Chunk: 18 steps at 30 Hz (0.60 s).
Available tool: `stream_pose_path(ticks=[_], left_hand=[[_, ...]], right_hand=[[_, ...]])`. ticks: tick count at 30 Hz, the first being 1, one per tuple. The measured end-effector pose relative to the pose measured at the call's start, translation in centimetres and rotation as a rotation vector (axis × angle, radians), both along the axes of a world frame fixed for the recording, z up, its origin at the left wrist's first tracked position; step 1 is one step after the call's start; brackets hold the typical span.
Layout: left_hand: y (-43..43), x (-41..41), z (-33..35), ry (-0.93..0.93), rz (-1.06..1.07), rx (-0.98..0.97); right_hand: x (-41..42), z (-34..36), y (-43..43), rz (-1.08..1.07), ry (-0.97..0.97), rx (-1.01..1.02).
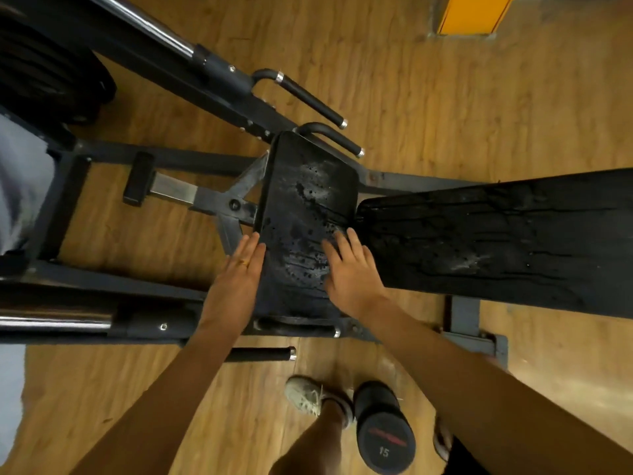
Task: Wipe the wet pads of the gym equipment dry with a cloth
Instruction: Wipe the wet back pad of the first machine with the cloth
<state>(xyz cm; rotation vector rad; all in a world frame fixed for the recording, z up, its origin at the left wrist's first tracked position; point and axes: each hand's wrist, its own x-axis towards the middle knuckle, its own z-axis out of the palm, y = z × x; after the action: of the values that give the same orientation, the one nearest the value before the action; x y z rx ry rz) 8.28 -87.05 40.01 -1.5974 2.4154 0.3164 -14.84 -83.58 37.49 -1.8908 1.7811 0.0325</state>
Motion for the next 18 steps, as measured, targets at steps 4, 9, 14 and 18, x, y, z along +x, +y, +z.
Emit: stream_pose_path(ticks=[4, 9, 14, 18], left_hand=[[-2.9, 1.2, -4.1, 0.008, -0.055, -0.049], [-8.9, 0.1, -10.7, -0.046, -0.188, -0.179], [-14.3, -1.0, -17.5, -0.103, -0.271, -0.254], [-15.4, 0.2, -21.7, -0.160, -0.354, -0.244]], right_hand=[[1.8, -4.3, -3.3, -0.026, -0.044, -0.023], [1.8, -13.3, -8.4, -0.084, -0.106, -0.014], [2.1, -24.0, -12.7, -0.426, -0.265, 0.007], [3.9, -31.7, -13.2, -0.670, -0.411, 0.015]])
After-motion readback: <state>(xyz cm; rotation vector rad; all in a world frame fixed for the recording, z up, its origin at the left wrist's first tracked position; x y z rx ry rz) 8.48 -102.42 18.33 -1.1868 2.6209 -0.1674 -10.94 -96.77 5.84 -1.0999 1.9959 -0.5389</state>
